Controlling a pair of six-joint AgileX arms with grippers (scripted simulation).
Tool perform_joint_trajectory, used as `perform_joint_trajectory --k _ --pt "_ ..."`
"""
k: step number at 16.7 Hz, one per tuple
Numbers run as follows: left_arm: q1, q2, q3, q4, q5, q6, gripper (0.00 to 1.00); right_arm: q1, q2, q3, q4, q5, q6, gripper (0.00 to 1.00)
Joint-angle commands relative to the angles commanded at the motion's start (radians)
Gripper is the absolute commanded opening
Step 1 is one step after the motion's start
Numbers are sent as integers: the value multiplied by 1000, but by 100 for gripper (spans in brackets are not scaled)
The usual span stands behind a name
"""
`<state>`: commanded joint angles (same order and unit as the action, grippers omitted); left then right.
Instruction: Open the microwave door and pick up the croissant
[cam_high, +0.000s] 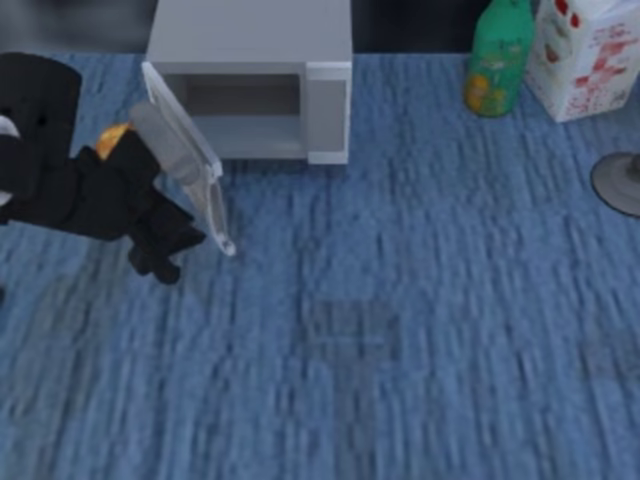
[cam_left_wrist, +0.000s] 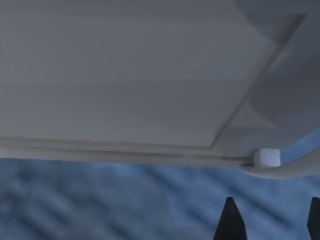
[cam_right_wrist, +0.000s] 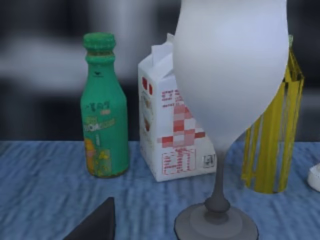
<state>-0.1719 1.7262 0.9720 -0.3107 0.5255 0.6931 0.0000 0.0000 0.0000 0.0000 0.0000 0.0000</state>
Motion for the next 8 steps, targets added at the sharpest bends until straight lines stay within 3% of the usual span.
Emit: perform_joint_trajectory --k 5,8 --pt "0 0 0 0 0 0 98 0 0 0 0 0 0 100" --pt "0 0 0 0 0 0 100 0 0 0 0 0 0 100"
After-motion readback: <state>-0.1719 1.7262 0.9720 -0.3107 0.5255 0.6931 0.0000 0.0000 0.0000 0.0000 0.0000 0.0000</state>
